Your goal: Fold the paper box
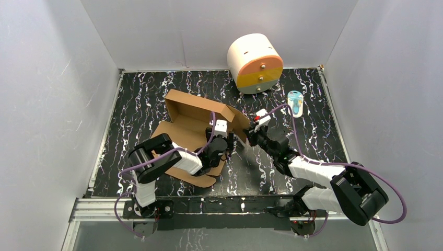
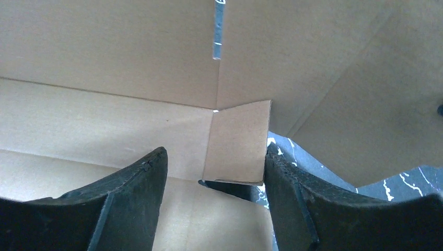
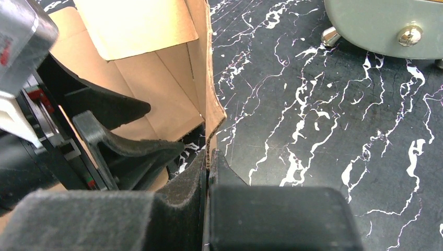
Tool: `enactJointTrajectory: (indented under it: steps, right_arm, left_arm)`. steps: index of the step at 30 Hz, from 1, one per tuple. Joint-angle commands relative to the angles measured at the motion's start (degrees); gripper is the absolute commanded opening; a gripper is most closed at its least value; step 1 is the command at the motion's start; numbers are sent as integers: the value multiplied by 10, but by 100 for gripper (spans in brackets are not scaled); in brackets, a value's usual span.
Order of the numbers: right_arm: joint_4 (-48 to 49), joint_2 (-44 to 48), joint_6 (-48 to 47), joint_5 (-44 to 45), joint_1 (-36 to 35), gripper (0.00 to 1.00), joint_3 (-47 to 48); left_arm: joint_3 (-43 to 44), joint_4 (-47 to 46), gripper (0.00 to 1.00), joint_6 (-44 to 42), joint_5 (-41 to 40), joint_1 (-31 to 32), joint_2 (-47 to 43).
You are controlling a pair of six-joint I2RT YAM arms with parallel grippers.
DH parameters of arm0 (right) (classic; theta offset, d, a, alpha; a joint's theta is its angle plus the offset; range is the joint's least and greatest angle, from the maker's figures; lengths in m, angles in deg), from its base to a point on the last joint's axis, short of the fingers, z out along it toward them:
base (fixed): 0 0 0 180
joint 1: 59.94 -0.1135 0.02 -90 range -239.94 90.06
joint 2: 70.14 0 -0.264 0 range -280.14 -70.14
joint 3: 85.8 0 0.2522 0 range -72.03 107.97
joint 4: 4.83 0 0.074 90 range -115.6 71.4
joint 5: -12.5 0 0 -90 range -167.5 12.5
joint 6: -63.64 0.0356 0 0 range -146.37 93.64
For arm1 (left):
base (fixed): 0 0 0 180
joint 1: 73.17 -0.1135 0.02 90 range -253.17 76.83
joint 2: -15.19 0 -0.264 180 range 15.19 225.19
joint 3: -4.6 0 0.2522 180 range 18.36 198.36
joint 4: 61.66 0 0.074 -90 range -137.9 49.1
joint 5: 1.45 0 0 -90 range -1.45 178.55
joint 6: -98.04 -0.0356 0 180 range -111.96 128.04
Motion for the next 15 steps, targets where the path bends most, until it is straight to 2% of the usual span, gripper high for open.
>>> enactJointTrajectory:
  steps: [1,4,15]
  right_arm:
    - [62,-1,-17,6,-2,6,-6]
    - [84,-9,-24,17,-7,6,-15]
    - [91,6,-24,140,-67,7,-9]
  left_arm:
    - [-20,-1,61,17,-46,-26,-34]
    - [-31,14,55,52,-32,-37,-41]
    - [-53,64,49,166,26,-74,-39]
